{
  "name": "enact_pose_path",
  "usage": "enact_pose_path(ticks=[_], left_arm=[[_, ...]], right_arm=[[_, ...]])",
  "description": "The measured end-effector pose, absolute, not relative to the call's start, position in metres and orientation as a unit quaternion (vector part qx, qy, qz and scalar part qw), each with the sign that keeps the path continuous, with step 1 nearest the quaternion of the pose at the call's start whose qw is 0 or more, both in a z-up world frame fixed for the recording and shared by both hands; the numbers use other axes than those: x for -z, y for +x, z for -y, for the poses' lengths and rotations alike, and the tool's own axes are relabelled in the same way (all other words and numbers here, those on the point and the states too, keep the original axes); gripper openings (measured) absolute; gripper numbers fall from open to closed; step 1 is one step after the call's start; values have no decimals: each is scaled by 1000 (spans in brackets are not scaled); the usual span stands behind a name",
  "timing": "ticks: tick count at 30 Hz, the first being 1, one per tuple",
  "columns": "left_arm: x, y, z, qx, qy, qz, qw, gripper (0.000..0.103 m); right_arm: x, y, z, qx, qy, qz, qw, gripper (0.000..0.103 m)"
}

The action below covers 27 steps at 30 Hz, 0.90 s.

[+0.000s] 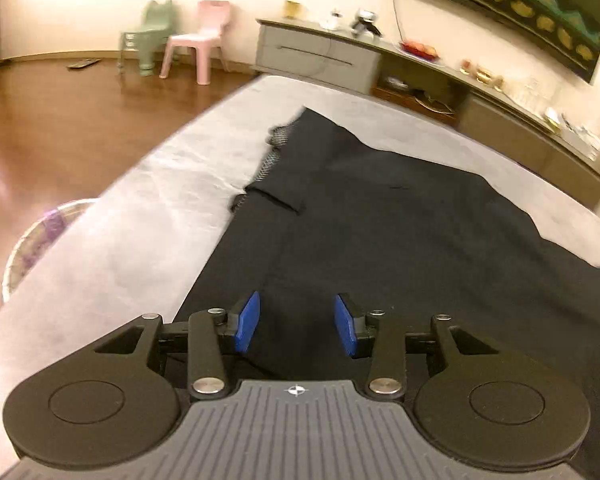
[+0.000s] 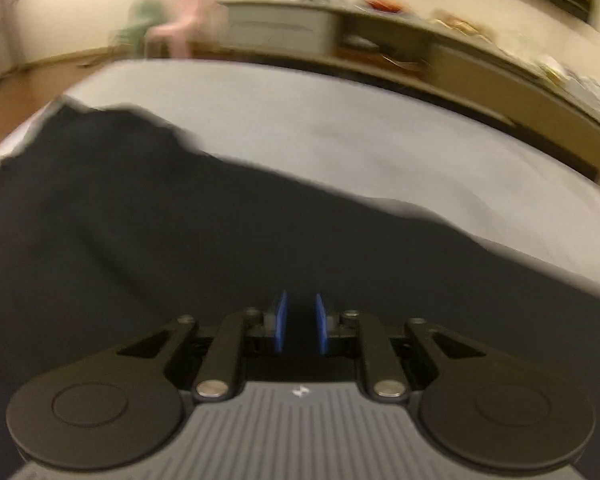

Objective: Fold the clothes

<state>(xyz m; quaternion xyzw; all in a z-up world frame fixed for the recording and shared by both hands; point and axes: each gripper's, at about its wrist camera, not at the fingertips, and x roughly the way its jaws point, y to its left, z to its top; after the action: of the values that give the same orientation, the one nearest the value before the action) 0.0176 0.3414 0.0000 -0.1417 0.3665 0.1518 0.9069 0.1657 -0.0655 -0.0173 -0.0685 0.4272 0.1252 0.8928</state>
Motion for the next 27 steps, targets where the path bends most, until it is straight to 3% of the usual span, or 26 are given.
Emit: enact_pose_path(ticks=[3,8,10,12,15,19,21,27], left_arm=[[-15,8,-328,-143,-163,-353,910,48],[-4,16,-305,-152,-154,-374,902,51],[0,17,-299,-160,-138,-370,905,51],[4,17,-297,-165,-128,-366,907,51],[5,18,-294,-170,-124,-364,907,51],[4,15,-295,-172,-125,-363,907,52],[5,20,-297,-171,-125,-363,907,52],[7,25,-301,-164,-123,-361,910,52]], right_arm=[[10,145,139,-56,-30,-430,900,23],[15,83,184,-94,-37,-427,899,23],[18,69,207,-76,-30,-417,905,29],[17,60,233,-20,-24,-414,910,47],[8,49,240,23,-22,-413,910,37],[-28,16,169,-85,-48,-371,924,40],[-43,1,114,-157,-73,-350,921,53],[-40,15,-35,-273,-100,-352,890,54]])
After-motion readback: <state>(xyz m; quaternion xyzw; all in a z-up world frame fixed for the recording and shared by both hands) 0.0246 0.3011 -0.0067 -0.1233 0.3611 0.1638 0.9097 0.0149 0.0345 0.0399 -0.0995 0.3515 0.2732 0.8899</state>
